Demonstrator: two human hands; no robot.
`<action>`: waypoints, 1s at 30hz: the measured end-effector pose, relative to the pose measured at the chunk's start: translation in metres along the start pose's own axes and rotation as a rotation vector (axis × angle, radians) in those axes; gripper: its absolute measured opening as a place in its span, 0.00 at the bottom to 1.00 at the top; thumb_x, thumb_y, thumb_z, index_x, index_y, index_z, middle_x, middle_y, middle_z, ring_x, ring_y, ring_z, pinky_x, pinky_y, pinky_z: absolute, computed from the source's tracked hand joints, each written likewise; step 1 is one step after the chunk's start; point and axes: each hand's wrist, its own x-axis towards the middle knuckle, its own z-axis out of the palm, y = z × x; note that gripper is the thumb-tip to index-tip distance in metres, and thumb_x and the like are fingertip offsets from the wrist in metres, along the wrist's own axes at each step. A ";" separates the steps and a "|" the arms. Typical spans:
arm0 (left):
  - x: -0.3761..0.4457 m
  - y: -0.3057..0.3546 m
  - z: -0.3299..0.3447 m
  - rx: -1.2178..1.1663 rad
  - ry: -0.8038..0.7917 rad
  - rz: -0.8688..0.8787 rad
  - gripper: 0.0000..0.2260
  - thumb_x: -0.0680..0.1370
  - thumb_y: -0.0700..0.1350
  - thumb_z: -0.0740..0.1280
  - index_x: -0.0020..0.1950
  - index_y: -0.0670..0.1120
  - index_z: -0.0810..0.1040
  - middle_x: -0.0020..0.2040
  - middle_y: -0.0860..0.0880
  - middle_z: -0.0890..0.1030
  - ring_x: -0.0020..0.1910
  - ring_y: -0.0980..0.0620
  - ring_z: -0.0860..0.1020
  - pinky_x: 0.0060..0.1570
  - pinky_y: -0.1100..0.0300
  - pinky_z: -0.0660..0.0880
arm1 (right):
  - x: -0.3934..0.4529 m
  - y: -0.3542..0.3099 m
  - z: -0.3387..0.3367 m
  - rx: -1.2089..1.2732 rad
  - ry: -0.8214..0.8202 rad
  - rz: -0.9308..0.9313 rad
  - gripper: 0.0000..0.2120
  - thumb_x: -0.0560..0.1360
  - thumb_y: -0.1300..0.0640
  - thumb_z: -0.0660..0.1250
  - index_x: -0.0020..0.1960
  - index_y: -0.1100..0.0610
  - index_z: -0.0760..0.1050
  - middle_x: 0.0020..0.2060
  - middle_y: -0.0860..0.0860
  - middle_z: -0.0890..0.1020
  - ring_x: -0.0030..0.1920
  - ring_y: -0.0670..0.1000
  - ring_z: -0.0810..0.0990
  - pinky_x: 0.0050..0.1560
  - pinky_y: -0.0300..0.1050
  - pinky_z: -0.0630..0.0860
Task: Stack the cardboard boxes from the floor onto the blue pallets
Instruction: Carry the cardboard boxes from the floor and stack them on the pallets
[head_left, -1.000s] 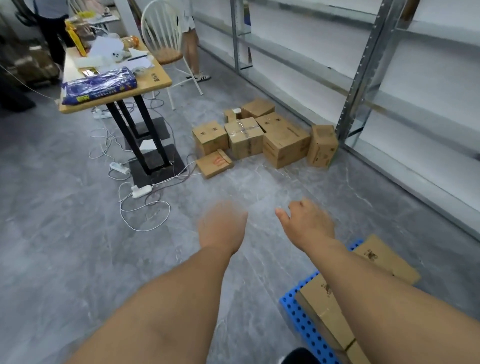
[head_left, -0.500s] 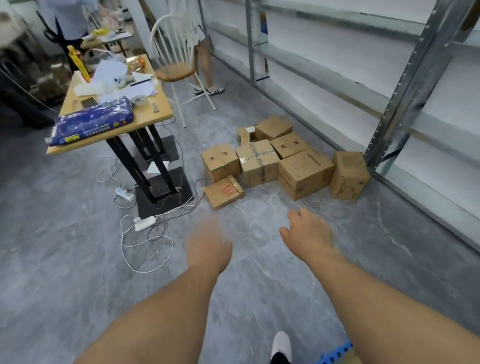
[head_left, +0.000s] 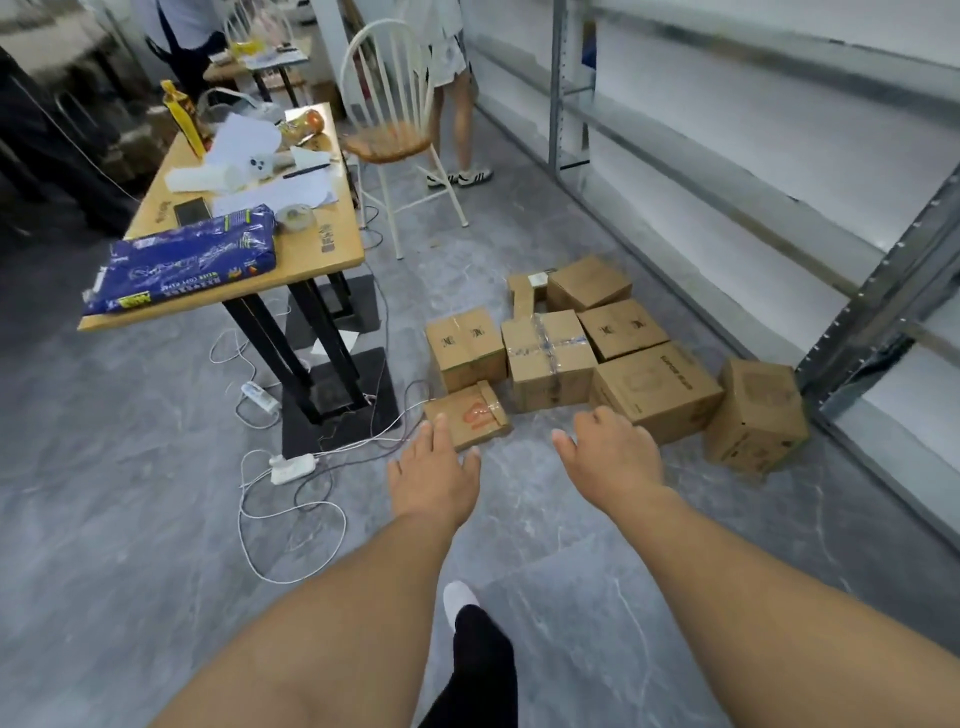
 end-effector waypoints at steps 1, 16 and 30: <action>0.014 0.002 -0.001 -0.020 0.001 -0.002 0.28 0.81 0.57 0.50 0.77 0.48 0.47 0.78 0.48 0.51 0.76 0.47 0.53 0.73 0.48 0.51 | 0.016 -0.001 -0.001 0.003 0.005 -0.005 0.22 0.80 0.43 0.48 0.59 0.57 0.72 0.55 0.54 0.75 0.56 0.55 0.74 0.53 0.49 0.68; 0.304 0.011 -0.047 0.003 -0.041 -0.045 0.27 0.80 0.51 0.53 0.77 0.48 0.47 0.78 0.48 0.50 0.75 0.47 0.53 0.73 0.48 0.50 | 0.306 -0.052 -0.009 0.037 -0.040 -0.027 0.14 0.78 0.51 0.56 0.60 0.56 0.69 0.55 0.54 0.75 0.53 0.54 0.75 0.50 0.49 0.73; 0.506 0.033 -0.031 -0.052 -0.159 -0.238 0.25 0.80 0.58 0.50 0.75 0.50 0.56 0.75 0.47 0.60 0.73 0.46 0.60 0.70 0.46 0.57 | 0.534 -0.039 0.036 0.023 -0.219 -0.120 0.18 0.79 0.45 0.52 0.59 0.56 0.70 0.54 0.55 0.76 0.52 0.55 0.76 0.43 0.47 0.68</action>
